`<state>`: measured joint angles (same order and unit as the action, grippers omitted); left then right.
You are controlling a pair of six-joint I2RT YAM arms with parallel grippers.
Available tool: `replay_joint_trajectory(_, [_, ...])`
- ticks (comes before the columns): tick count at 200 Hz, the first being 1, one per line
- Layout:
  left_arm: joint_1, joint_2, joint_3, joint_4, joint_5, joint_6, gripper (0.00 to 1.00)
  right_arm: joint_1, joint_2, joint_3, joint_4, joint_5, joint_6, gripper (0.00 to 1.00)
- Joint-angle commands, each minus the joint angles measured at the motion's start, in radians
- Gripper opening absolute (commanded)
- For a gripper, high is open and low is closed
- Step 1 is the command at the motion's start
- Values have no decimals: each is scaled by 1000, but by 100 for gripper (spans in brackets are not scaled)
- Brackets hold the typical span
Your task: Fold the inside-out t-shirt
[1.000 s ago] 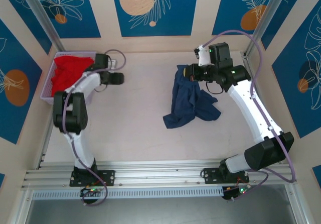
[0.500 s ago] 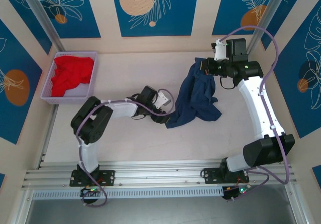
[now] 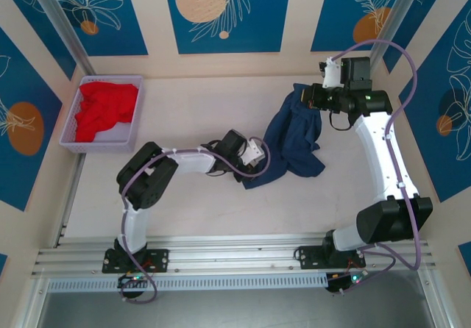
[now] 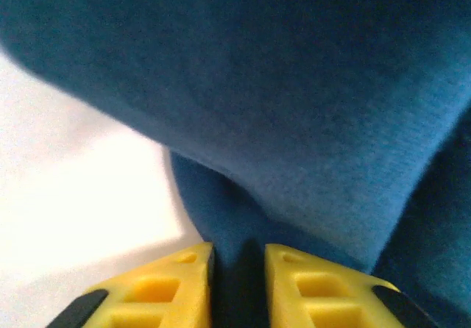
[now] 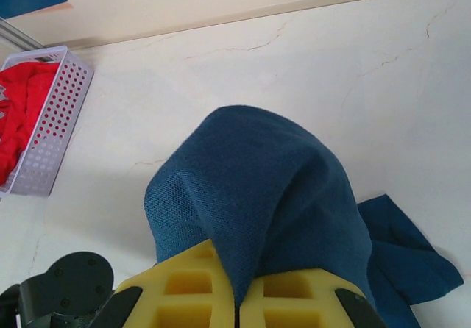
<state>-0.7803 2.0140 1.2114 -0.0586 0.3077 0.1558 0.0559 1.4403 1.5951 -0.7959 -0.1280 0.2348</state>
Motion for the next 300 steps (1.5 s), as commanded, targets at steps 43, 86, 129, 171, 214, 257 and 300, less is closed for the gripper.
replay_joint_trajectory(43, [83,-326,-150,107,-106,-274,0,-22,-88,38,88,-53,6,0])
replay_joint_trajectory(86, [203,-783,-138,91,-358,-419,0,4,-252,59,219,-64,-40,0])
replay_joint_trajectory(129, [258,-913,148,-86,-576,-281,0,50,-263,209,176,-39,-98,3])
replay_joint_trajectory(171, [260,-927,333,-254,-598,-201,0,65,-261,247,132,-19,-75,4])
replay_joint_trajectory(214, [272,-951,329,-338,-679,-175,0,73,-239,143,62,17,-45,10])
replay_joint_trajectory(257, [412,-772,239,-355,-636,-249,0,53,-39,21,64,131,-17,23])
replay_joint_trajectory(300, [494,-480,208,-352,-609,-289,0,20,183,39,28,246,-20,51])
